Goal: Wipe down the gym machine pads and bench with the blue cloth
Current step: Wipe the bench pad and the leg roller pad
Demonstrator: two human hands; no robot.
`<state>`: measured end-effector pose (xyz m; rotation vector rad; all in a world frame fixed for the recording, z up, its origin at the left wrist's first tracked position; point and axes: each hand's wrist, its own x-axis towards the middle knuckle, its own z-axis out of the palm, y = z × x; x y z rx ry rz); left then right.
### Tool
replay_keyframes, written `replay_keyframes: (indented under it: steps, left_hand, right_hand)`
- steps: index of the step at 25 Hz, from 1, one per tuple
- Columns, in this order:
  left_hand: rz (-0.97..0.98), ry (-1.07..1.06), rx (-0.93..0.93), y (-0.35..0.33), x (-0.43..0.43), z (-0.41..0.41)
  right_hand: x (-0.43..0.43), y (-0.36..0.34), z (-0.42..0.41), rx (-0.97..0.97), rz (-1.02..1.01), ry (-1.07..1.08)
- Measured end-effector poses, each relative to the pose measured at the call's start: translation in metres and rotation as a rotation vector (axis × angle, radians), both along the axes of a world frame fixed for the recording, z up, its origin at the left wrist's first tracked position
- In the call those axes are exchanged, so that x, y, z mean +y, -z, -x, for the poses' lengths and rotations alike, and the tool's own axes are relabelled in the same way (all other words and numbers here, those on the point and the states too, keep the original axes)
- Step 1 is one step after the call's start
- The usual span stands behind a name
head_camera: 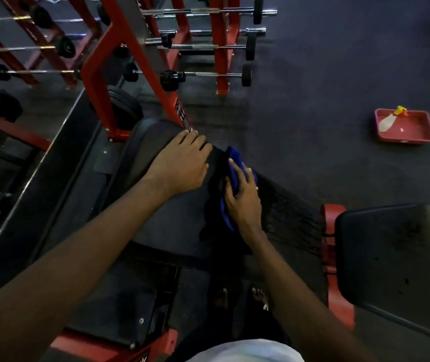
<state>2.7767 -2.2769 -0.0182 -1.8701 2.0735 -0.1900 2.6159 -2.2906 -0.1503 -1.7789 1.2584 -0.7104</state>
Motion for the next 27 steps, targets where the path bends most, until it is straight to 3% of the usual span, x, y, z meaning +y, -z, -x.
replay_keyframes:
  steps: [6, 8, 11, 14, 17, 20, 23, 27]
  left_hand:
    - [-0.033, 0.037, -0.087, 0.007, -0.006, 0.004]
    - [-0.036, 0.028, -0.102, 0.007, -0.006, 0.007]
    - [-0.049, 0.003, -0.069, 0.005, -0.007, 0.008]
    - [-0.039, -0.025, -0.044, 0.006, -0.007, 0.01]
    - [-0.037, -0.028, -0.065, 0.008, -0.007, 0.009]
    - [-0.026, -0.019, -0.084, 0.009, -0.007, 0.008]
    - [-0.015, -0.016, -0.094, 0.01, -0.006, 0.009]
    - [-0.031, -0.032, -0.095, 0.007, -0.008, 0.011]
  right_hand:
    - [-0.074, 0.027, 0.008, 0.119, -0.186, 0.164]
    - [-0.078, 0.009, -0.008, 0.068, -0.154, 0.089]
    - [-0.07, -0.027, -0.035, -0.179, -0.036, -0.079]
    - [-0.073, -0.016, -0.031, -0.186, 0.0, -0.157]
    - [-0.084, 0.033, 0.007, -0.09, -0.018, -0.02]
    - [-0.092, 0.073, 0.043, 0.029, -0.177, 0.113]
    - [-0.099, 0.077, 0.045, 0.139, -0.274, 0.209]
    - [-0.07, 0.021, 0.005, -0.047, -0.138, 0.117]
